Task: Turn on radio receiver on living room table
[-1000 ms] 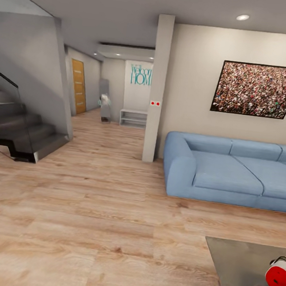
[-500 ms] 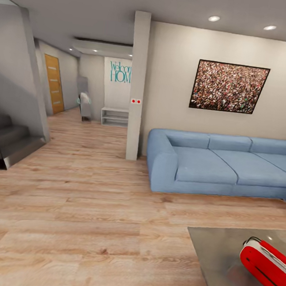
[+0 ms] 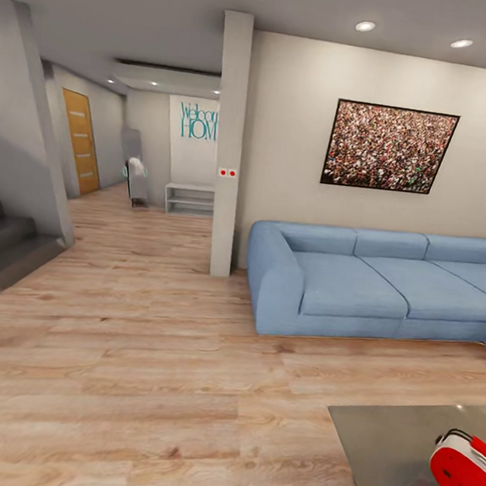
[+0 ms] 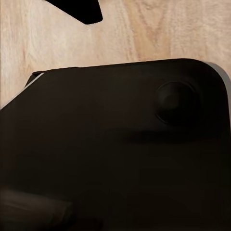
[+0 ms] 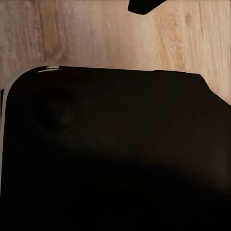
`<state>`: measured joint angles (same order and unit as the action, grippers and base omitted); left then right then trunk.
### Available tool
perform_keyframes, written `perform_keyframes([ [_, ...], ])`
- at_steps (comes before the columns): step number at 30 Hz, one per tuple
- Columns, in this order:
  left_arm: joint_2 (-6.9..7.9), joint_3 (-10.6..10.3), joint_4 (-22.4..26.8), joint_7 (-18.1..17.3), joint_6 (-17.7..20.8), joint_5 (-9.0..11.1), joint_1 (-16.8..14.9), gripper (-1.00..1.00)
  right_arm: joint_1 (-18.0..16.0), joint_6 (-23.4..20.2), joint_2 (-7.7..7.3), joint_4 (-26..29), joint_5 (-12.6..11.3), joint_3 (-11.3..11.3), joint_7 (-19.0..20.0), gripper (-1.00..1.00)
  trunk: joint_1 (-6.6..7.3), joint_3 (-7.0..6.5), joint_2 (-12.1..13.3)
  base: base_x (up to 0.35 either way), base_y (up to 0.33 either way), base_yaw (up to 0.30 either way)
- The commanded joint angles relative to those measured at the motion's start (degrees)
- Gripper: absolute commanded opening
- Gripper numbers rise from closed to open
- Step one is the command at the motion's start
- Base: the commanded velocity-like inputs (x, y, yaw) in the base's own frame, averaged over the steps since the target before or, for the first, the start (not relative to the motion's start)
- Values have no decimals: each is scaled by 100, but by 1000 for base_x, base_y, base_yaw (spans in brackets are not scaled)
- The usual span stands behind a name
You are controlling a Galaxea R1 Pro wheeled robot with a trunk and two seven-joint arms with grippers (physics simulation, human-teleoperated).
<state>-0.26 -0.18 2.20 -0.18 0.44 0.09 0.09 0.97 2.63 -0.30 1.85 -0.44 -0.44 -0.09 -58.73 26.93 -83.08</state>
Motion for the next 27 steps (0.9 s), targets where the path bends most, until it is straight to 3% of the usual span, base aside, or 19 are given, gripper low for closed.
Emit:
perform_keyframes([
  [1,0,-1,0,0,0,0,0,100,0,0,-1,0,0,0,0,100,0,0,0,317,114,0],
  [27,5,0,0,19,0,4,0,100,0,1,-1,0,73,44,3,100,0,0,0,320,74,0],
])
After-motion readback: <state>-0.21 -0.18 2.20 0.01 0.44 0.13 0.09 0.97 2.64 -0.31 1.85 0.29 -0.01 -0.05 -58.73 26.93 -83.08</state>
